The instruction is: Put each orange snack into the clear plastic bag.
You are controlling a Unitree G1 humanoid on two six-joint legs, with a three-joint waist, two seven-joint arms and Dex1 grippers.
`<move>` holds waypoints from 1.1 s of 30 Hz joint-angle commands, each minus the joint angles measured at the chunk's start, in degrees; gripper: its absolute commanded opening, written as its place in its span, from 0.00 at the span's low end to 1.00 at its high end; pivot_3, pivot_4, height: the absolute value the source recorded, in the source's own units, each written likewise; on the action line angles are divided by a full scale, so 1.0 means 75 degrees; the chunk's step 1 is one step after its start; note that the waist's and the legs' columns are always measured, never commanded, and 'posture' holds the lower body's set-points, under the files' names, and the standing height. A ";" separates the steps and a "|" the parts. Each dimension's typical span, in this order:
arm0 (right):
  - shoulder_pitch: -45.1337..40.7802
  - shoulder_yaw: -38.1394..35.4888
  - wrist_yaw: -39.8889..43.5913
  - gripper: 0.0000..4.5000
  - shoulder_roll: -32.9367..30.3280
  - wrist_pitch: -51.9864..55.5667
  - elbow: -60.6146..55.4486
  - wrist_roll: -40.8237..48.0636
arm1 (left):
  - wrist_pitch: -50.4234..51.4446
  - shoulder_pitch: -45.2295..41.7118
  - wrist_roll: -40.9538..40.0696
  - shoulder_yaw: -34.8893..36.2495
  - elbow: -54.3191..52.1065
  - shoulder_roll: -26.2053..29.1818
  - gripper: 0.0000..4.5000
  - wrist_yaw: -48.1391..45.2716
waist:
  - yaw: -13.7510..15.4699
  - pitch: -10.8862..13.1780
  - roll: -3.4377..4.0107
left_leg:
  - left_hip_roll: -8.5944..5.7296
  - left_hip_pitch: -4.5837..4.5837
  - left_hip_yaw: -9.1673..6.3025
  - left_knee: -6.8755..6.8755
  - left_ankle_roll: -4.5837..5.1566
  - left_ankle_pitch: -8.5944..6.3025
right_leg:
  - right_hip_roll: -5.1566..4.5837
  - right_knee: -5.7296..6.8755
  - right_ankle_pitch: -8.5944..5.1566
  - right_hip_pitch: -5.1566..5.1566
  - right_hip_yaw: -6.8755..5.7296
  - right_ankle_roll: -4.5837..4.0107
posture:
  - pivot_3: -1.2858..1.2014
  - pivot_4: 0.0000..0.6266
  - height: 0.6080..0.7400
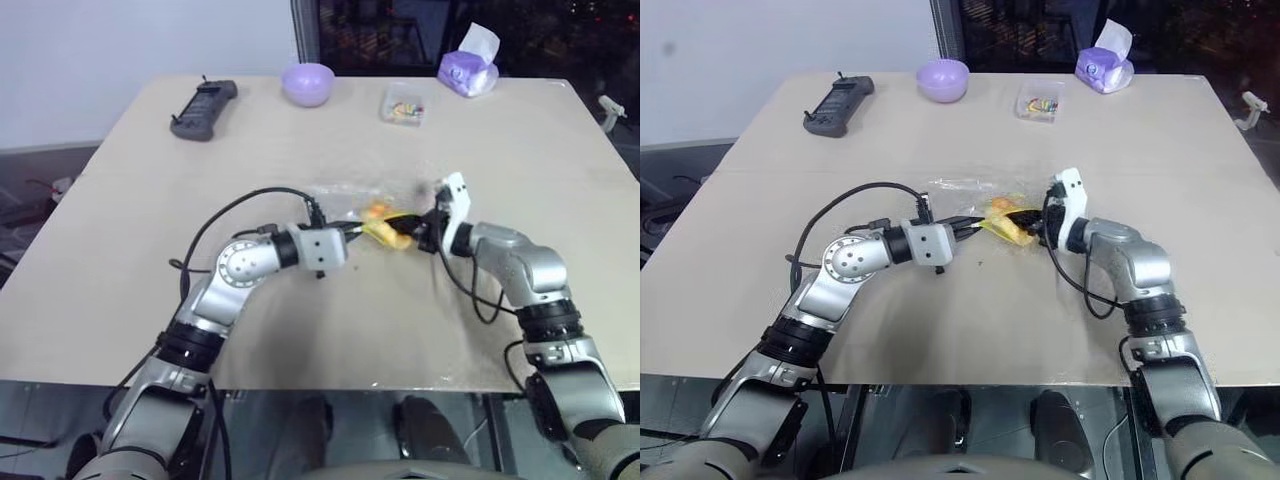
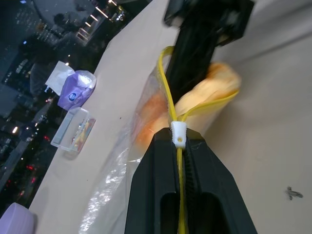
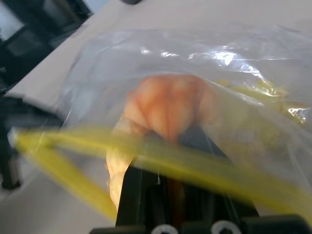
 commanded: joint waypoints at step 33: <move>0.1779 0.0092 0.2122 0.75 -0.3189 -0.4057 -0.0501 -0.2285 | -0.0335 -0.0259 -0.0049 0.0059 0.0490 -0.0010 0.00 0.0140 | 0.0010 0.0002 -0.0002 | 0.0001 0.0001 0.0008 0.0001 0.0001 0.0000 | 0.0000 -0.0006 0.0000 0.0003 0.0006 0.0001 | 0.52 0.24 1.00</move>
